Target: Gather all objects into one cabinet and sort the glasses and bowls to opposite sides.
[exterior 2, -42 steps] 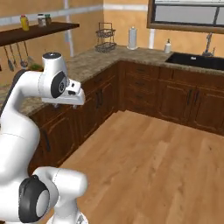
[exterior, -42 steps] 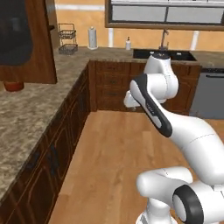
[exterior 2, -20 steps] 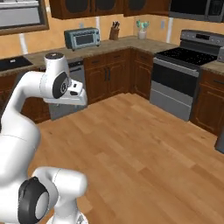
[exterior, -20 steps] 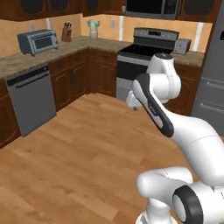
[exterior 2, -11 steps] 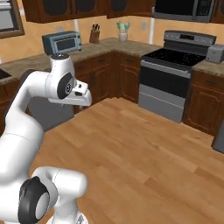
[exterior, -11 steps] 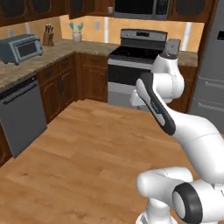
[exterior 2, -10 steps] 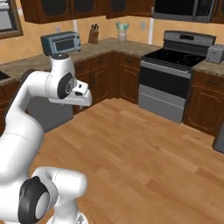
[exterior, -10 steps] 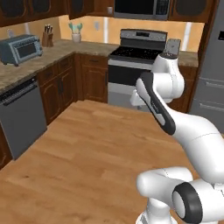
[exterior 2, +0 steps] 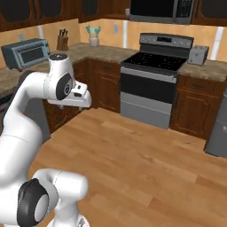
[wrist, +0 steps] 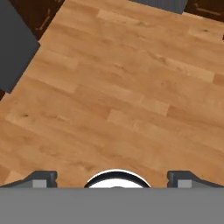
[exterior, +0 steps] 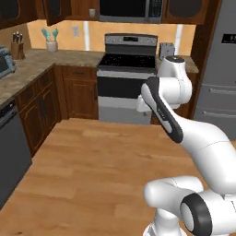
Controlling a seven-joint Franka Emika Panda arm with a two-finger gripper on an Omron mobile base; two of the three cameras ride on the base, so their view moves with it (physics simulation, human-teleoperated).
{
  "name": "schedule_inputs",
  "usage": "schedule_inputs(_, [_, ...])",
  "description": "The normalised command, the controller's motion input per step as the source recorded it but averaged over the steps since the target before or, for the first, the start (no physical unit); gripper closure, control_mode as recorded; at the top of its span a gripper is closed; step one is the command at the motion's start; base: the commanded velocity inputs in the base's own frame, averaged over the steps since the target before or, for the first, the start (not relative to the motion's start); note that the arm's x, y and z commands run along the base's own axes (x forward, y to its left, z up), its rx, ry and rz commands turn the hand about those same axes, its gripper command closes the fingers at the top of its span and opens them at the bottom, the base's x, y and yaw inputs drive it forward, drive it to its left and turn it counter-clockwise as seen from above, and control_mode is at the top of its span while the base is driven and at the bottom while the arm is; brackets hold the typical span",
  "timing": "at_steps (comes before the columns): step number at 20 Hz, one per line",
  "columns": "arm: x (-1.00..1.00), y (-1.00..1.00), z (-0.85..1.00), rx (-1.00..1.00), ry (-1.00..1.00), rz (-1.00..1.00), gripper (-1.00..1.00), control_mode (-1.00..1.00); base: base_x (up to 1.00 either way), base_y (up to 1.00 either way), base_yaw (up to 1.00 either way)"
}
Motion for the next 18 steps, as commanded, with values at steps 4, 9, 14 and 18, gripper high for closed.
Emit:
schedule_inputs(4, [0.00,0.00,0.00,0.00,0.00,0.00,-1.00,1.00,1.00,0.45,-0.42])
schedule_inputs(9, [0.00,0.00,0.00,0.00,0.00,0.00,-1.00,1.00,0.93,0.71,-0.57])
schedule_inputs(14, [0.00,0.00,0.00,0.00,0.00,0.00,-1.00,1.00,0.60,0.96,-0.44])
schedule_inputs(18, [0.00,0.00,0.00,0.00,0.00,0.00,-1.00,1.00,0.41,1.00,-0.07])
